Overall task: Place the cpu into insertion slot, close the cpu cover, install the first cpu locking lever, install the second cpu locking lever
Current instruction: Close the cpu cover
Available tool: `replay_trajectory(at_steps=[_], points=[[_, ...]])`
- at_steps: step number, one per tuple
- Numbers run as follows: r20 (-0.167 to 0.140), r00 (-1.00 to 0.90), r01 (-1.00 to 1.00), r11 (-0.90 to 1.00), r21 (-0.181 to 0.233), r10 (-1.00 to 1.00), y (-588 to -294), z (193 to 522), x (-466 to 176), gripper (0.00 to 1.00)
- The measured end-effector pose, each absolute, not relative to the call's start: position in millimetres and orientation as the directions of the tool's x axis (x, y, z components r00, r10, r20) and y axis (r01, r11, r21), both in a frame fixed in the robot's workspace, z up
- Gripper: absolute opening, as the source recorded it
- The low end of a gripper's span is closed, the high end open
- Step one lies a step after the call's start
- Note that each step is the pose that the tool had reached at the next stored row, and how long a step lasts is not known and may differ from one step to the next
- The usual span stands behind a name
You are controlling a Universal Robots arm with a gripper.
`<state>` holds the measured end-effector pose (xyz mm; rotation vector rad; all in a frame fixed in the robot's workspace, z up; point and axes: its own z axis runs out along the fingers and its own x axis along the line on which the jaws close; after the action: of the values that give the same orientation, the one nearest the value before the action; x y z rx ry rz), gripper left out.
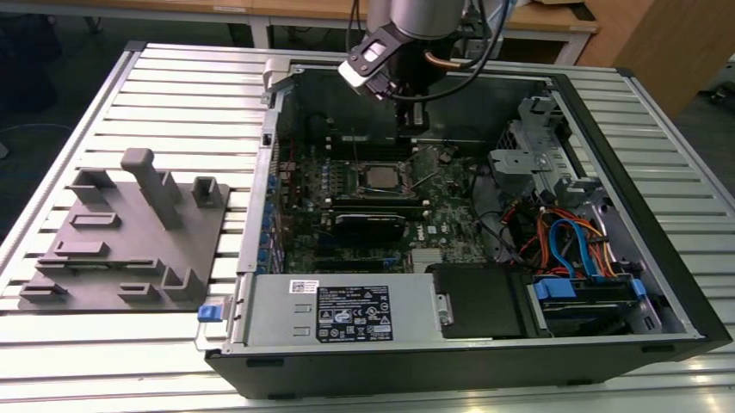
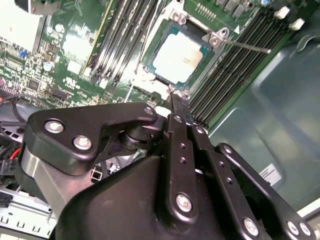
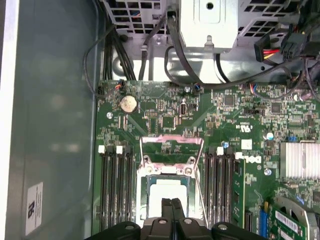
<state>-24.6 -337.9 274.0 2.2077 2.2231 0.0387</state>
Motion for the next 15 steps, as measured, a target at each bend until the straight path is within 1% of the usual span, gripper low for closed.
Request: replay_trajectory(at_steps=[15], points=[[0.012, -0.007, 1.0, 0.007, 0.022, 1.0, -337.8, 274.0, -19.5, 0.1]])
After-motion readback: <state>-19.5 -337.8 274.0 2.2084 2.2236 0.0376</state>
